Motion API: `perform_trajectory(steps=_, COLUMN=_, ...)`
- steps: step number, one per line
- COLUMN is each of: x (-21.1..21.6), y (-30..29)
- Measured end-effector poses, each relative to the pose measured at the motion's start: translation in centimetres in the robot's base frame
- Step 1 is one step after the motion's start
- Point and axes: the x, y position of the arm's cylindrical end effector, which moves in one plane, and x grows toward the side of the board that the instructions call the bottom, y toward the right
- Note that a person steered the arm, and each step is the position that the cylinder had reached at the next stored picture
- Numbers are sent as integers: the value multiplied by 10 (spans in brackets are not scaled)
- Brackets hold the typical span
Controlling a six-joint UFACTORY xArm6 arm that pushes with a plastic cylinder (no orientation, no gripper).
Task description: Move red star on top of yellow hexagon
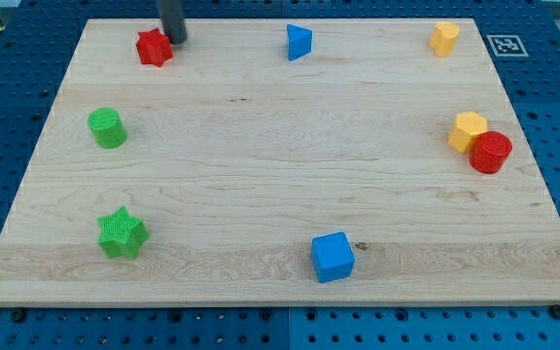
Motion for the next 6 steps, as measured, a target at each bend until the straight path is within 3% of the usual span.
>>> perform_trajectory(steps=1, x=-16, y=-55)
perform_trajectory(steps=2, x=-4, y=-75)
perform_trajectory(steps=3, x=27, y=-41)
perform_trajectory(steps=5, x=53, y=154)
perform_trajectory(steps=6, x=51, y=157)
